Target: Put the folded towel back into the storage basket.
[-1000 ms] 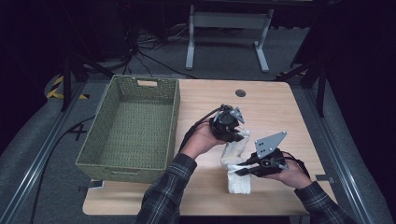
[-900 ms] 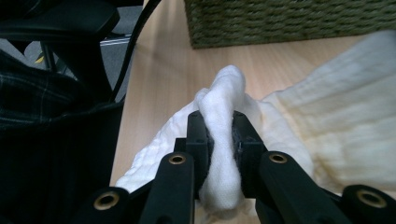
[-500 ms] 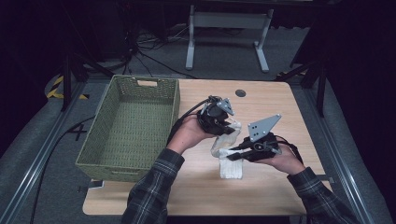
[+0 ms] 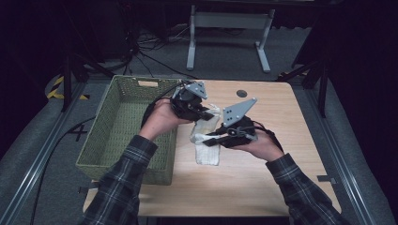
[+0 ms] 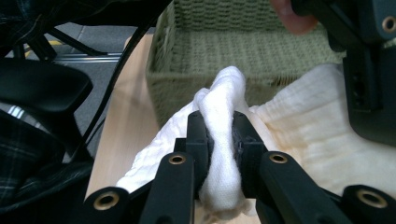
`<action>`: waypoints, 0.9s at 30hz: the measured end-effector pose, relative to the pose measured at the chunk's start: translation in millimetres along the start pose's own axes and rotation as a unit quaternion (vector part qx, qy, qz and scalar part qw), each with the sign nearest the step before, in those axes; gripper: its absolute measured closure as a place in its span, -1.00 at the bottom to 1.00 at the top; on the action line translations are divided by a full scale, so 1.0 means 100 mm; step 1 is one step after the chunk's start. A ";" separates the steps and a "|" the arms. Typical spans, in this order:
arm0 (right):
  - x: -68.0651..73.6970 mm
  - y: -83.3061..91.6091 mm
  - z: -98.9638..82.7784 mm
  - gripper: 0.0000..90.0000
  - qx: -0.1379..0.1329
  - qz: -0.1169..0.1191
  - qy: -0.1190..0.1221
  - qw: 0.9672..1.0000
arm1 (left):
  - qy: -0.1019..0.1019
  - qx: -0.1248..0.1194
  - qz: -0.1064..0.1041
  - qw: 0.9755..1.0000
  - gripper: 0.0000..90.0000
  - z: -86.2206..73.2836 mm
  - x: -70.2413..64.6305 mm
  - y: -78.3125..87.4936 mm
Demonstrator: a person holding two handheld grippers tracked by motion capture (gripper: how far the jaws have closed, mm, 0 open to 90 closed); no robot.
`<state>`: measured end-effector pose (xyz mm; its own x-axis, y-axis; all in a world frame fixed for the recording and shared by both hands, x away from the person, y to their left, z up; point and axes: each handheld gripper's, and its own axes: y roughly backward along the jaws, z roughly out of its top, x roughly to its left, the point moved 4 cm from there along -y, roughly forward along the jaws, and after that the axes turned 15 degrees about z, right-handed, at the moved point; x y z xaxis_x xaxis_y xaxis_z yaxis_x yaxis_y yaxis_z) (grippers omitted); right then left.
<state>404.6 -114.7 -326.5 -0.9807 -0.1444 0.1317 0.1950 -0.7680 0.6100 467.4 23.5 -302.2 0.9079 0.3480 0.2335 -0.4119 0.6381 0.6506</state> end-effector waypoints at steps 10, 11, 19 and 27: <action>-0.18 -0.31 0.40 0.80 0.003 -0.006 0.004 1.000 | -0.005 -0.007 0.012 1.000 0.79 -0.25 0.30 0.30; -0.20 -0.34 0.45 0.80 0.002 -0.005 0.003 1.000 | -0.005 -0.010 0.013 1.000 0.79 -0.29 0.34 0.33; -0.35 -0.64 0.69 0.80 -0.005 -0.001 0.006 1.000 | 0.008 -0.013 0.024 1.000 0.79 -0.55 0.49 0.47; -0.41 -0.94 0.78 0.80 -0.009 0.018 0.004 1.000 | 0.024 -0.017 0.030 0.999 0.79 -0.82 0.52 0.58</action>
<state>427.6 12.0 -328.3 -0.9731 -0.1774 0.1468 0.2301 -0.7733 0.5908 484.4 134.4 -311.4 0.8771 0.4184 0.2359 -0.4686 0.6379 0.6111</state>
